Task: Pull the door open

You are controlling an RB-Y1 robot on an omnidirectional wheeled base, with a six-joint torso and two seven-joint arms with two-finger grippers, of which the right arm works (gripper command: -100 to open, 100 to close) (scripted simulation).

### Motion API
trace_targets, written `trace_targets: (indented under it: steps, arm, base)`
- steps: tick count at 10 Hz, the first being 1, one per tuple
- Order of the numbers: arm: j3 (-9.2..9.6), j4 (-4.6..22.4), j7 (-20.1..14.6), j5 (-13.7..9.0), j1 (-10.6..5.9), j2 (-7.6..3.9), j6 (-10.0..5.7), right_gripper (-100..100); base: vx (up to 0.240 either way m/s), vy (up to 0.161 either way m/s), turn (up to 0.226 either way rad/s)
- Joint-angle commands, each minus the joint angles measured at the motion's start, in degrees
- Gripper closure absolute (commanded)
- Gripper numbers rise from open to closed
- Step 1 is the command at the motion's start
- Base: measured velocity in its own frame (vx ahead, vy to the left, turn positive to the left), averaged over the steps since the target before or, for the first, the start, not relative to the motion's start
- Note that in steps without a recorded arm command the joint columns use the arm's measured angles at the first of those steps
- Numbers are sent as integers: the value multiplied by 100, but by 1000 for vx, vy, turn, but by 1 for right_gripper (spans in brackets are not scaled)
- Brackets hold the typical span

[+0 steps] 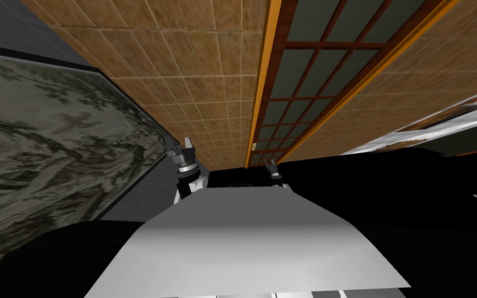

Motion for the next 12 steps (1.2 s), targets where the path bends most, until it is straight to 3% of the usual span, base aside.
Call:
trace_targets:
  steps: [1,3,12]
  arm:
    - [-30,173,115,29,-58,-22,-50,-100]
    - [-98,557,409,133,-138,-48,-165,-100]
    - [-273,1552,1174,400,-343,-109,-465,-100]
  base:
    - [128,52,-13]
    - [137,55,-27]
    - [142,45,-18]
